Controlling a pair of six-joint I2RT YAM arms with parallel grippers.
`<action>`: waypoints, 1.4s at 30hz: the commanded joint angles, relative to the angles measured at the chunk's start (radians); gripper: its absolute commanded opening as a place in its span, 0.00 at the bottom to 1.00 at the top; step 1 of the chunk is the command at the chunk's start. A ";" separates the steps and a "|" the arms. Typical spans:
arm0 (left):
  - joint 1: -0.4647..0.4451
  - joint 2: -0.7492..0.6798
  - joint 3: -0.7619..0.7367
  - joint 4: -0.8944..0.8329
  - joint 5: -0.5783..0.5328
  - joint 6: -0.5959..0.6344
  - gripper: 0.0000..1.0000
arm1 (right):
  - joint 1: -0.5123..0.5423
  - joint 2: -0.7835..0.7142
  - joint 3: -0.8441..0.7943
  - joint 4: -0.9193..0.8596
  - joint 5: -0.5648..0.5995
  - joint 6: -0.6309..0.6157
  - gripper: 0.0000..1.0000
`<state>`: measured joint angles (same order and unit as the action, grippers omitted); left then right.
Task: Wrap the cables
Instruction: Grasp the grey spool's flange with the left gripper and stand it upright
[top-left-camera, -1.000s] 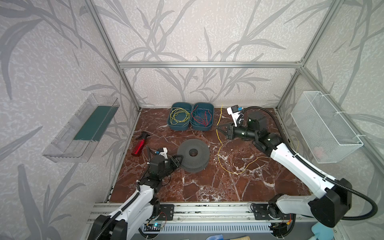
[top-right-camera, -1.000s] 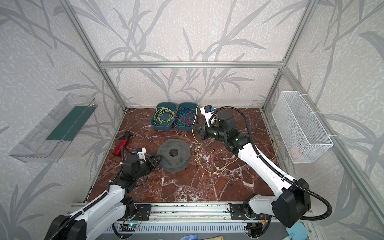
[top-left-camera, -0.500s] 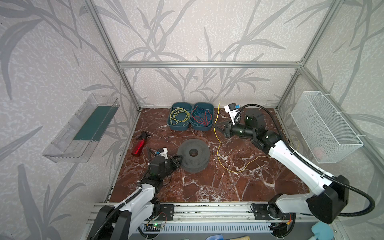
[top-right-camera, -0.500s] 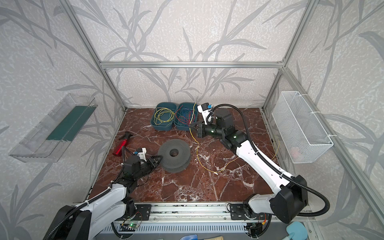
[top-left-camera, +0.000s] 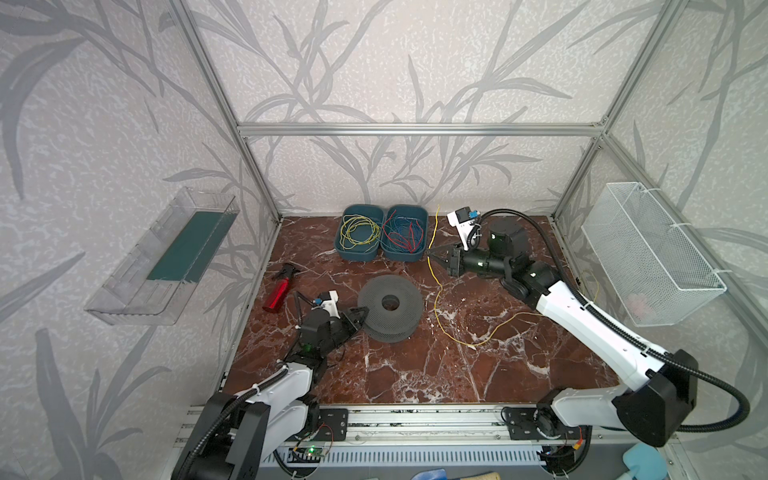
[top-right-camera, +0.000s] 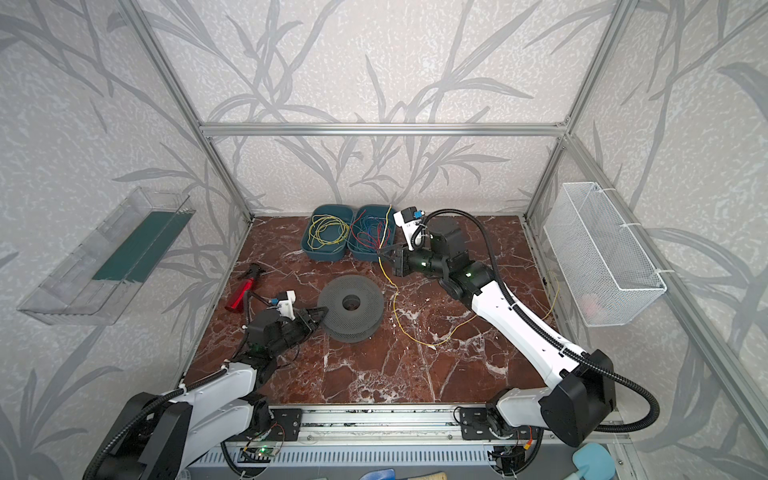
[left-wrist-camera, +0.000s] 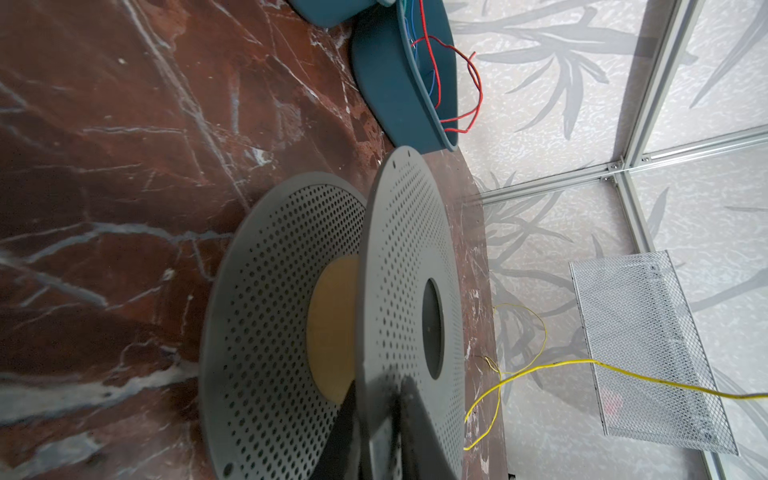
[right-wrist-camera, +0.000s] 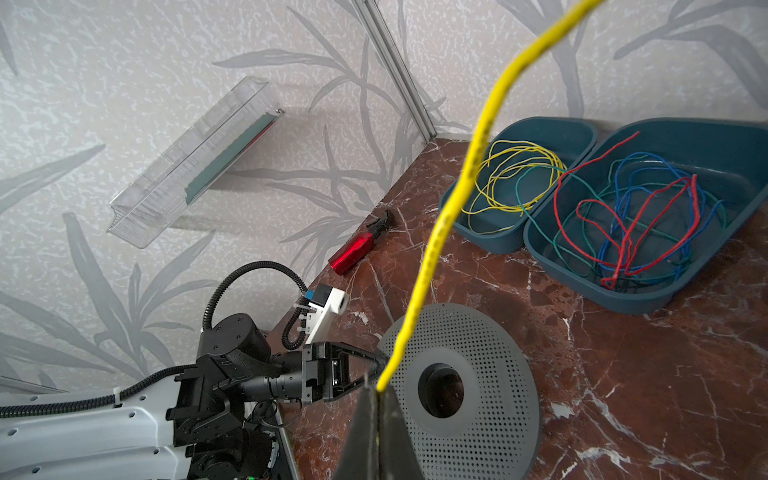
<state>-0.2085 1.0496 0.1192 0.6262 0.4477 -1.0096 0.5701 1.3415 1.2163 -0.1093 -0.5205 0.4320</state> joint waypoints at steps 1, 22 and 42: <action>0.004 -0.024 0.019 -0.081 -0.031 0.048 0.09 | 0.005 -0.002 0.015 -0.002 0.007 -0.014 0.00; -0.022 -0.107 0.581 -0.899 -0.332 0.430 0.00 | 0.005 -0.034 -0.070 0.099 0.011 0.005 0.00; -0.391 0.239 0.872 -0.990 -0.807 0.540 0.00 | 0.004 -0.083 -0.113 0.089 0.028 -0.021 0.00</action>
<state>-0.5819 1.2633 0.9573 -0.3477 -0.2737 -0.4656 0.5705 1.2900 1.1076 -0.0277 -0.4961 0.4278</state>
